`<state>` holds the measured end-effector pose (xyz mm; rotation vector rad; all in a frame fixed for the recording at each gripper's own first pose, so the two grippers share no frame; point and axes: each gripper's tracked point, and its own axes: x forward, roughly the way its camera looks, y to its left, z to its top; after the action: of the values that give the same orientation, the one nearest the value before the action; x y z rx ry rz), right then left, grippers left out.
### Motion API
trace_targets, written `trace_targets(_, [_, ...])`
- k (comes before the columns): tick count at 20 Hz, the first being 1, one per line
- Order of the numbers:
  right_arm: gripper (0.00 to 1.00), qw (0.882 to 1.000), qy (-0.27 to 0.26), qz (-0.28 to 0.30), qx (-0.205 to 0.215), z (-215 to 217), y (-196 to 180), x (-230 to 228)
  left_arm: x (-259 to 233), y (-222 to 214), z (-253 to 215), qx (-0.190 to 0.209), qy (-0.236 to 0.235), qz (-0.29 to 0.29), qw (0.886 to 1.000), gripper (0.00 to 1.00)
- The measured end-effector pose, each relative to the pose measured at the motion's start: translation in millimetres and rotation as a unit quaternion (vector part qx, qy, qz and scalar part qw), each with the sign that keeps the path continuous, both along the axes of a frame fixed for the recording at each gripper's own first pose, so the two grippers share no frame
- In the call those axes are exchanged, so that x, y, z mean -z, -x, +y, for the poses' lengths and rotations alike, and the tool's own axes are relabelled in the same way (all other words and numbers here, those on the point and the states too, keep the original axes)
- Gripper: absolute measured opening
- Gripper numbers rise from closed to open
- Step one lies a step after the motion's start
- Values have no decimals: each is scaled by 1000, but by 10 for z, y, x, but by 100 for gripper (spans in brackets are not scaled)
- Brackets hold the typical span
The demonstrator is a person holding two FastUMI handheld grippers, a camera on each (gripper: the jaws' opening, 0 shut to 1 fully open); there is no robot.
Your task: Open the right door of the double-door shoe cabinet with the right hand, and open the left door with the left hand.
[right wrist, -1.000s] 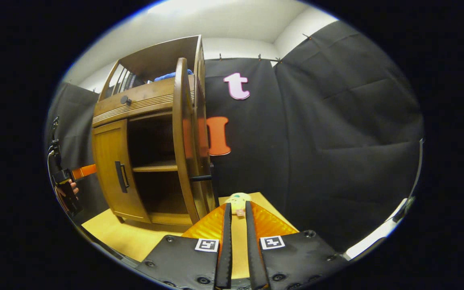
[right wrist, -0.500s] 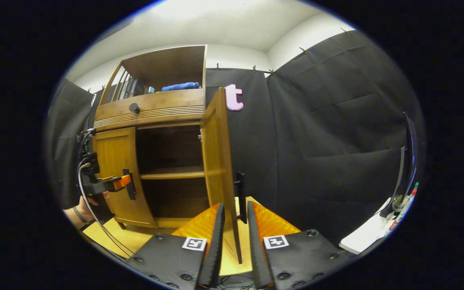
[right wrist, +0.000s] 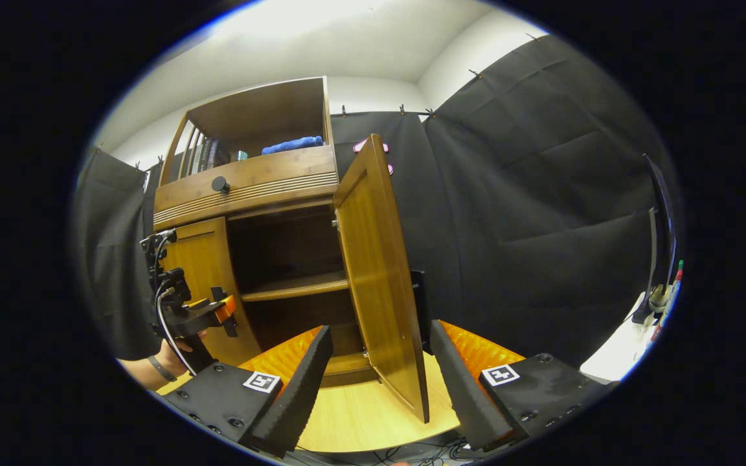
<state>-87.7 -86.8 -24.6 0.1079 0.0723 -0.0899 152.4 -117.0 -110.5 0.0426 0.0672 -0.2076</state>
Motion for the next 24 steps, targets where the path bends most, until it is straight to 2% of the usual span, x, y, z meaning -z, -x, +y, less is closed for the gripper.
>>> trace_targets(1, [98, 1000, -1, -1, -1, 4, -15, 5, 31, -25, 38, -6, 1, 2, 1000, 88])
trace_targets(3, [98, 1000, -2, -1, -7, 27, -35, -2, 53, -101, 51, -7, 3, 4, 1000, 79])
trace_targets(5, [98, 1000, 3, -2, -8, 22, -41, -3, 41, -29, -74, 25, -7, 1, 1000, 70])
trace_targets(6, [100, 1000, 5, -2, -8, 13, -53, -2, 36, 21, -112, 30, -10, 3, 999, 56])
trace_targets(8, [98, 1000, 8, -1, -12, 22, -69, 2, 55, -26, -101, 22, -8, 9, 1000, 29])
trace_targets(9, [100, 1000, 8, 1, -15, 35, -88, 8, 52, -20, -112, 21, -4, 13, 1000, 27])
trace_targets(14, [98, 999, 7, -1, -36, 106, -170, -16, 5, 135, -67, 12, -12, 42, 999, 25])
trace_targets(21, [98, 994, 32, -14, -99, 234, -292, -102, -192, 828, 248, -25, -16, 51, 998, 26])
trace_targets(24, [98, 994, 32, -9, -105, 328, -276, -77, -314, 1159, 505, -46, -14, 49, 998, 24])
